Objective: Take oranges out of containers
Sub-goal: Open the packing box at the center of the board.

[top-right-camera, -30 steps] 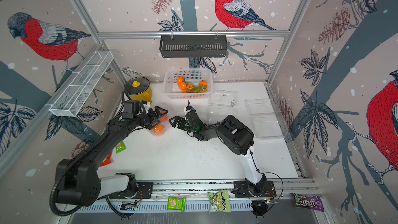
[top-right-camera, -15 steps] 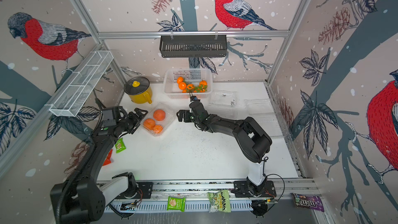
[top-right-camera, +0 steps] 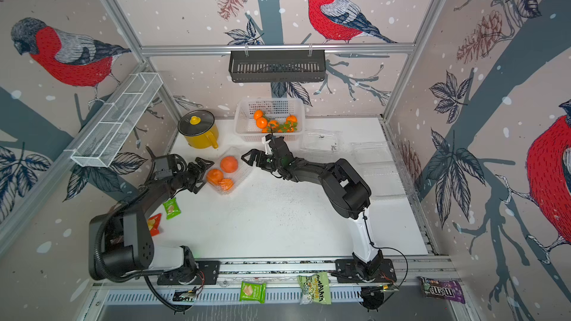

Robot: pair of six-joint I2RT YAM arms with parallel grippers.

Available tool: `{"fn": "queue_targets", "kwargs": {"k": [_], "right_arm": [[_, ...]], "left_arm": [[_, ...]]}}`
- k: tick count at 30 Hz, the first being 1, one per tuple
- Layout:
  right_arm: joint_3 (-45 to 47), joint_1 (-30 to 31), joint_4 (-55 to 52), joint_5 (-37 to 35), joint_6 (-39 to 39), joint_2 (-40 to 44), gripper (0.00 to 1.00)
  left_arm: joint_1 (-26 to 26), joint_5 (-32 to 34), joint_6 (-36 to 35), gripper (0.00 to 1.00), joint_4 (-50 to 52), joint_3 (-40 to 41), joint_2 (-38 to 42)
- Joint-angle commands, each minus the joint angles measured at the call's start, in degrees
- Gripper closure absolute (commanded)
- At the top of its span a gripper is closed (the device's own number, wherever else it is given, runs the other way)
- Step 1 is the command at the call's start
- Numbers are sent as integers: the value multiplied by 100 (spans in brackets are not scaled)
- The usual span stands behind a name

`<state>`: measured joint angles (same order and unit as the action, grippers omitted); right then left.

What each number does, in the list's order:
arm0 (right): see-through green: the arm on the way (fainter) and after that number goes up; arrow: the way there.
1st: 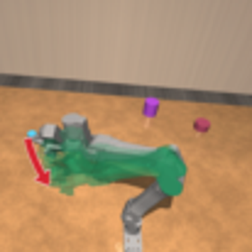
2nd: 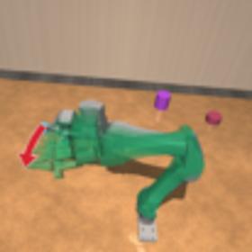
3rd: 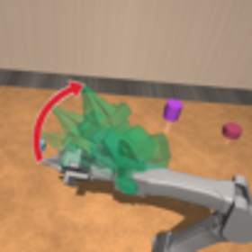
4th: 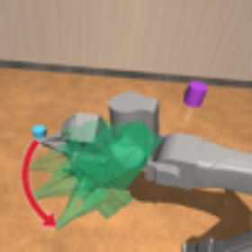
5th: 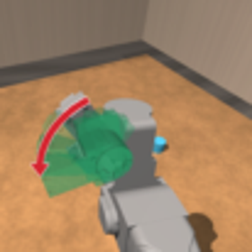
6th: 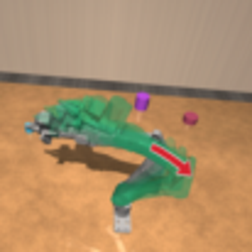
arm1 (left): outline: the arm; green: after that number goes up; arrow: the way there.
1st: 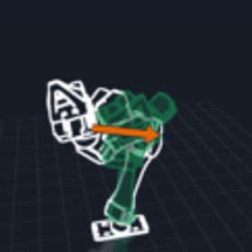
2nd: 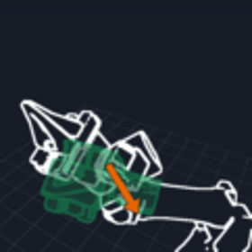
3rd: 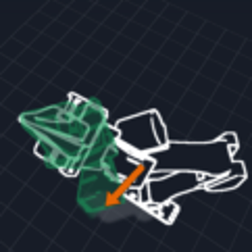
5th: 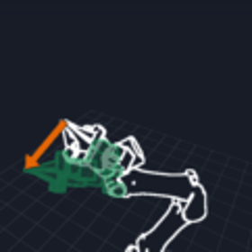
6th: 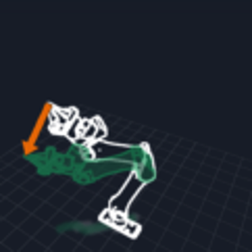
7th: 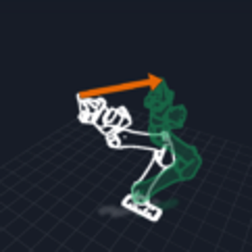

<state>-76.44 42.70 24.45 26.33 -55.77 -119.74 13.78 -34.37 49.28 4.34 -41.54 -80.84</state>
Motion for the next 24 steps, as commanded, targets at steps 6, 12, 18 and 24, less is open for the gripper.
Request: {"fn": "queue_targets", "kwargs": {"k": [6, 12, 18, 24], "right_arm": [[-114, -56, 810, 332, -606, -290, 0], [164, -130, 1832, 562, -1171, -410, 0], [186, -125, 2366, 604, -1651, -633, 1], [136, -78, 2446, 536, -1739, -718, 1]], "left_arm": [[-103, -160, 45, 3, -479, -687, -594], [-132, -167, 16, 3, -464, -857, -926], [-231, -140, 41, 3, -478, -948, -1040], [-358, -96, 89, 3, -500, -1056, -1163]]}}
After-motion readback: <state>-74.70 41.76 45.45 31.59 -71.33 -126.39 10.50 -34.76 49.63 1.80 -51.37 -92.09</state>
